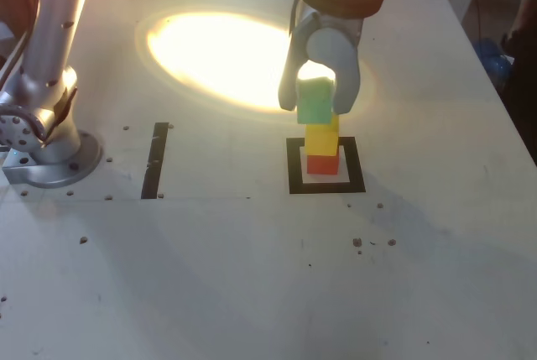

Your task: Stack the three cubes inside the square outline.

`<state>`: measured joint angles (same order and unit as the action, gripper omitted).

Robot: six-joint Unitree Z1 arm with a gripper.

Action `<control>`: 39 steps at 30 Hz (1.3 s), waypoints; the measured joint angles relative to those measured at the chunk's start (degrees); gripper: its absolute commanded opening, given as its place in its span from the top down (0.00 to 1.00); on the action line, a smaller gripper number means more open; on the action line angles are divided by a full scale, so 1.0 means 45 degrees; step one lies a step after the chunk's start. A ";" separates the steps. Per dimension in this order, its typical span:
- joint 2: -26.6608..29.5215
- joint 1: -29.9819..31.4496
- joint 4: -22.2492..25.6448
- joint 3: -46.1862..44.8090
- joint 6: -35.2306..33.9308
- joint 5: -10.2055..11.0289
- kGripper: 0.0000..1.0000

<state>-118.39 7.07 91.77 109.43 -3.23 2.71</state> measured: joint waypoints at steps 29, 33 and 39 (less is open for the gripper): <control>-0.0297 0.0000 -0.0022 0.0131 0.0128 0.0176 0.06; 0.0511 0.0000 0.0118 -0.0179 0.0127 0.0409 0.01; 0.2516 -0.0157 0.0197 -0.2276 0.0158 0.0585 0.01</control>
<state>-107.07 6.36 92.66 99.19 -2.52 5.34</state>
